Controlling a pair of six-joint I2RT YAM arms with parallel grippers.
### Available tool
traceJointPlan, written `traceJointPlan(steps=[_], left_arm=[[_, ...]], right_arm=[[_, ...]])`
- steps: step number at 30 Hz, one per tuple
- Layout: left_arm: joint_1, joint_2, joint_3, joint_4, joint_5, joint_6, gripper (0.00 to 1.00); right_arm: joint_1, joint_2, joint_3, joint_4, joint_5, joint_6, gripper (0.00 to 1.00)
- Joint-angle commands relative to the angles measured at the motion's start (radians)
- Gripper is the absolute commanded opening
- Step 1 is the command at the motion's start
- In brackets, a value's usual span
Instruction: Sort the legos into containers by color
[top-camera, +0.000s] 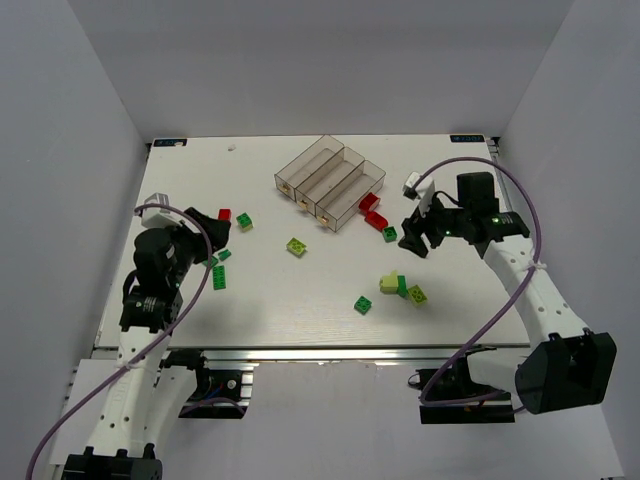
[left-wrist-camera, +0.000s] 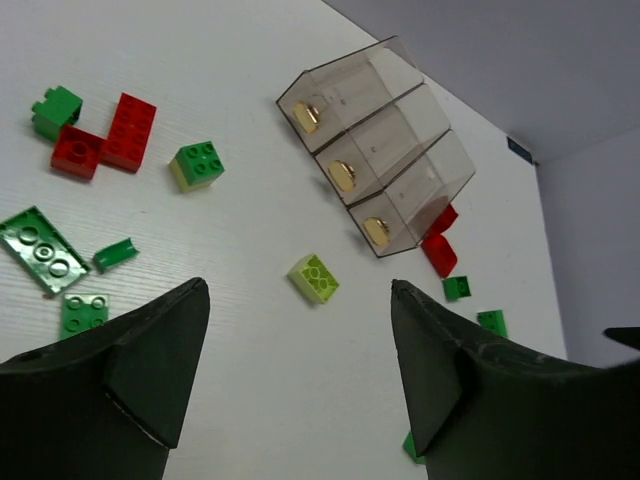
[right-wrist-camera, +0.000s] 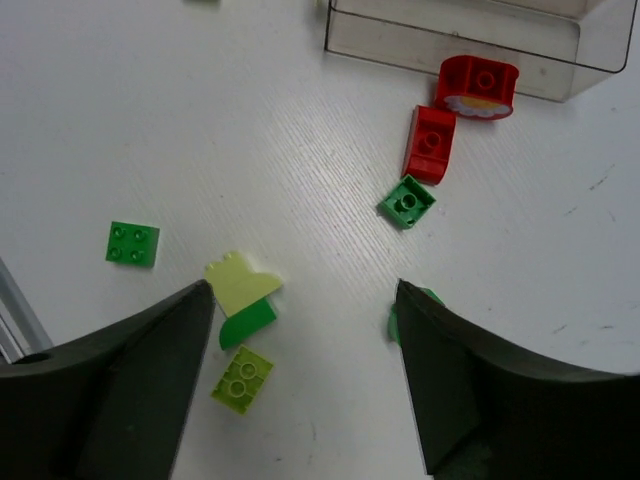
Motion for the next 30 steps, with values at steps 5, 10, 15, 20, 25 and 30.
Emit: traceJointPlan(steps=[5,10,15,20,25,30], left_arm=[[0.002,-0.043,-0.040,0.018,0.077,-0.021,0.89],[0.002,-0.066,-0.092,0.050,0.109,-0.065,0.90],[0.004,-0.081,-0.135,0.082,0.135,-0.107,0.90],[0.002,-0.072,-0.153,0.105,0.139,-0.125,0.91],[0.002,-0.052,-0.153,0.110,0.152,-0.130,0.91],[0.004,-0.049,-0.164,0.144,0.191,-0.151,0.91]], right_arm=[[0.141,0.061,-0.040,0.022,0.237,0.215,0.71],[0.189,0.108,-0.095,-0.030,0.273,0.112,0.89],[0.189,0.141,-0.144,0.010,0.343,0.083,0.89],[0.189,0.162,-0.178,0.002,0.319,0.092,0.89],[0.185,0.168,-0.215,0.031,0.282,0.046,0.89],[0.149,0.178,-0.189,0.020,0.190,0.031,0.89]])
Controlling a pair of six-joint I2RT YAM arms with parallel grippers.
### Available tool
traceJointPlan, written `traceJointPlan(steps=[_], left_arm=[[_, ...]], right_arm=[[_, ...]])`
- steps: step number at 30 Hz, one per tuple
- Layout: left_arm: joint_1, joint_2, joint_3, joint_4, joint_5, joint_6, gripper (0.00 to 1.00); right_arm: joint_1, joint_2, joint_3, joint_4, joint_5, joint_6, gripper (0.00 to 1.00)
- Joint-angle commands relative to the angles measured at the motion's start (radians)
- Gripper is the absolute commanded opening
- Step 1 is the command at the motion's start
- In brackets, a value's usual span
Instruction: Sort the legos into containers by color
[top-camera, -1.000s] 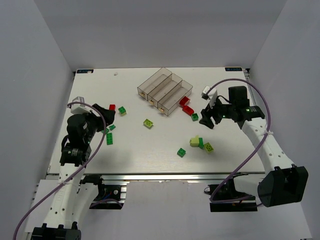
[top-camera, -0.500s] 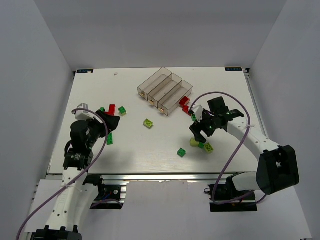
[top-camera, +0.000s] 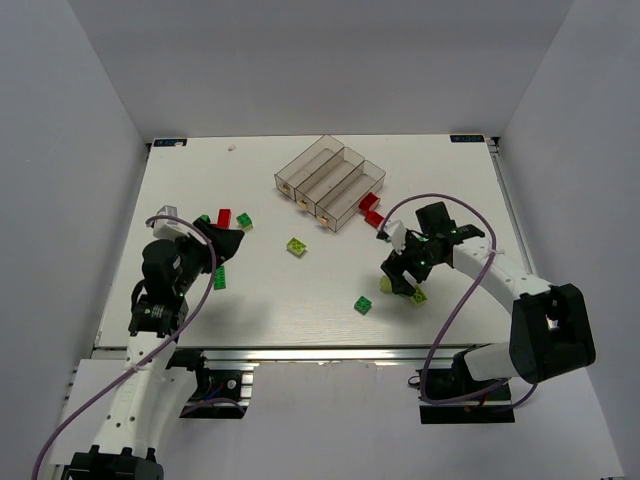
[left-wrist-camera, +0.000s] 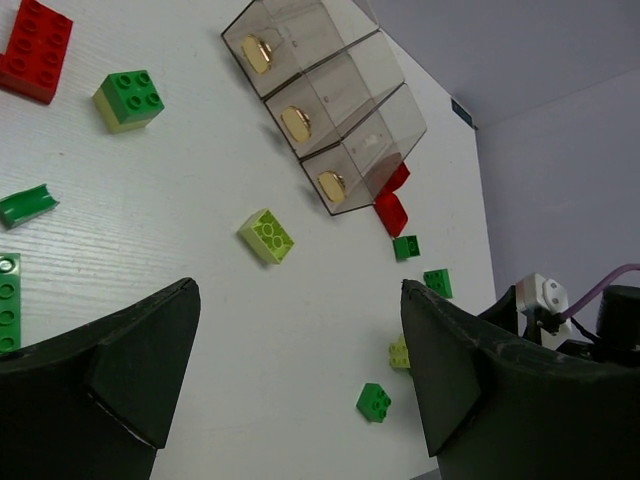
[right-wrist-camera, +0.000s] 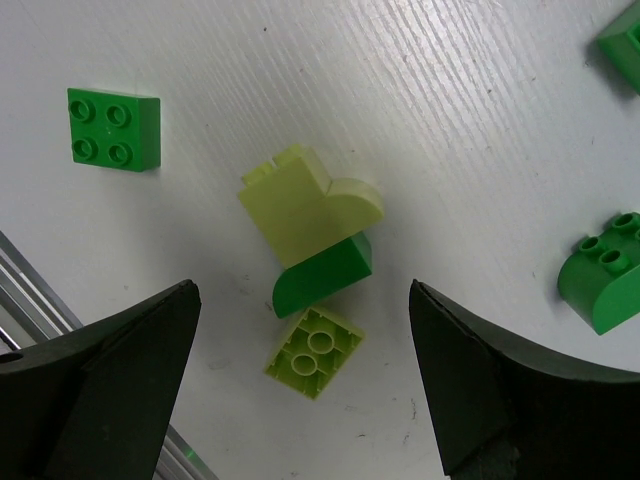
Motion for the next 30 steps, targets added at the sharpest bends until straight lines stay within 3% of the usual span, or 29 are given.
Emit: traceJointPlan(steps=[1,8,22,30], left_arm=[[0.002,0.002,-0.022,0.074,0.054,-0.037,0.91],[0.004,0.041,-0.053,0.140,0.149,-0.084,0.92],[-0.009,0.068,-0.066,0.192,0.189,-0.153,0.94],[-0.067,0.094,-0.082,0.250,0.165,-0.221,0.94]], right_arm=[[-0.045,0.012,0.029,0.010,-0.085,-0.020,0.89],[-0.061,0.051,0.037,-0.017,-0.155,-0.049,0.89],[-0.058,0.115,-0.063,0.181,-0.089,-0.222,0.89],[-0.016,0.150,-0.119,0.242,-0.050,-0.256,0.75]])
